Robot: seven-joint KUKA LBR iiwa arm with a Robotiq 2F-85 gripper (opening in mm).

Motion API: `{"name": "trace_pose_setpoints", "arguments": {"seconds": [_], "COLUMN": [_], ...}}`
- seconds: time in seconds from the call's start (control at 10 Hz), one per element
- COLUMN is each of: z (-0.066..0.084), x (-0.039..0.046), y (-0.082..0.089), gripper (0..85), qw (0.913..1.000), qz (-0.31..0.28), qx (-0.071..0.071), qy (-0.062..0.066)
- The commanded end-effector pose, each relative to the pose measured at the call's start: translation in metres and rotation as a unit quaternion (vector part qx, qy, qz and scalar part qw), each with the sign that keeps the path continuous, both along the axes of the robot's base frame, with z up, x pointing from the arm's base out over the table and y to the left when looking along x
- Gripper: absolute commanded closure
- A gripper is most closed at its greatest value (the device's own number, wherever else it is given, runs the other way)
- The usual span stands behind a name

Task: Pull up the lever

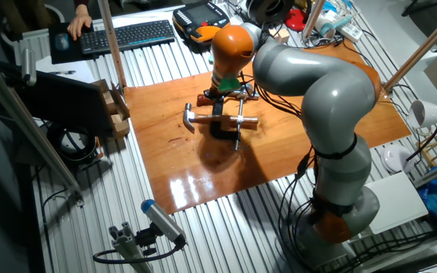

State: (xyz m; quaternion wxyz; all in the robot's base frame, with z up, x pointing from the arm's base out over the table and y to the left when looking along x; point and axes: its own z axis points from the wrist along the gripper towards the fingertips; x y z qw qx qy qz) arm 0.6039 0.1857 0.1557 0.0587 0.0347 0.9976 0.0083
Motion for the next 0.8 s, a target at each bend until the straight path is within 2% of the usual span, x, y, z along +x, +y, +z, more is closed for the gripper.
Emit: {"name": "trace_pose_setpoints", "arguments": {"seconds": [0.0,0.1,0.2,0.3,0.5,0.6,0.7], "z": [0.000,0.000,-0.001,-0.004,-0.009,-0.012,-0.015], "x": [0.0001,0.0035,0.0132,0.0242,0.0315,0.0334,0.0352], "y": [0.000,0.002,0.007,0.012,0.015,0.014,0.015], "gripper": [85.0,85.0,85.0,85.0,85.0,85.0,85.0], "qw": [0.9995,0.9986,0.9976,0.9963,0.9943,0.9926,0.9873], "qz": [-0.030,-0.050,-0.065,-0.081,-0.101,-0.118,-0.159], "qx": [-0.003,-0.015,-0.025,-0.028,-0.034,-0.026,-0.005], "qy": [-0.003,-0.002,0.001,0.003,-0.006,-0.002,0.004]}}
